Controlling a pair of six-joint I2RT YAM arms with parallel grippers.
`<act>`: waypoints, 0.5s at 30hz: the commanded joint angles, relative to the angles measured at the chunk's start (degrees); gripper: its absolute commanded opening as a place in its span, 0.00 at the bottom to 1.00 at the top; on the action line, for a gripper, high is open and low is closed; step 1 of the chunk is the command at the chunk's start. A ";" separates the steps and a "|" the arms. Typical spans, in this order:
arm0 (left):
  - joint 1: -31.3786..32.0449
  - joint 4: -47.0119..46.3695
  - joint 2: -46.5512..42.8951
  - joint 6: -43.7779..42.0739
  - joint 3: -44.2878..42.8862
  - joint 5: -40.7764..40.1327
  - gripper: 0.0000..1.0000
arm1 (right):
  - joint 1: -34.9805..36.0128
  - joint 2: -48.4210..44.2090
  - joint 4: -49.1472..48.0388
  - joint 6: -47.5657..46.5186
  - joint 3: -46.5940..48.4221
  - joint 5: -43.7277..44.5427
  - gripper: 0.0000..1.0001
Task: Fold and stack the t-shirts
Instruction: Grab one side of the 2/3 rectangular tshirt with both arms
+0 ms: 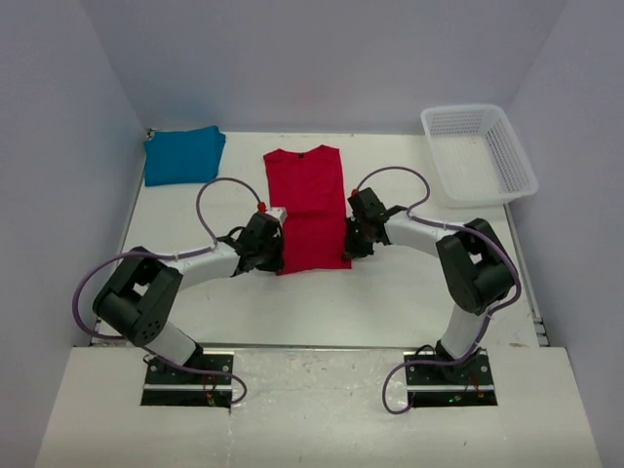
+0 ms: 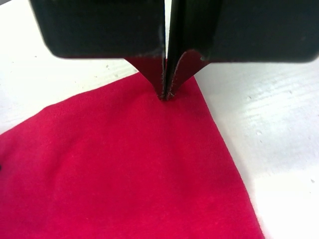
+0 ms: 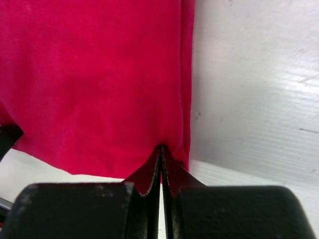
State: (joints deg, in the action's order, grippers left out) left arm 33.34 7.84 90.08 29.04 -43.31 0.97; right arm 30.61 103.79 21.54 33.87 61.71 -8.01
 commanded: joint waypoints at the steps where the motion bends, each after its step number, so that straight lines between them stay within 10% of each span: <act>1: 1.81 1.83 -0.96 2.69 4.46 -0.71 0.00 | 2.34 0.89 0.70 2.34 -4.40 2.82 0.00; 15: 9.37 6.75 -11.59 14.20 13.25 -5.01 0.00 | 9.29 -11.76 -3.26 11.39 -21.88 6.34 0.00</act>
State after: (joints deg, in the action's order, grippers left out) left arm 41.80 7.44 79.79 39.62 -33.17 -2.13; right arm 38.61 92.55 10.90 43.09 45.52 -5.39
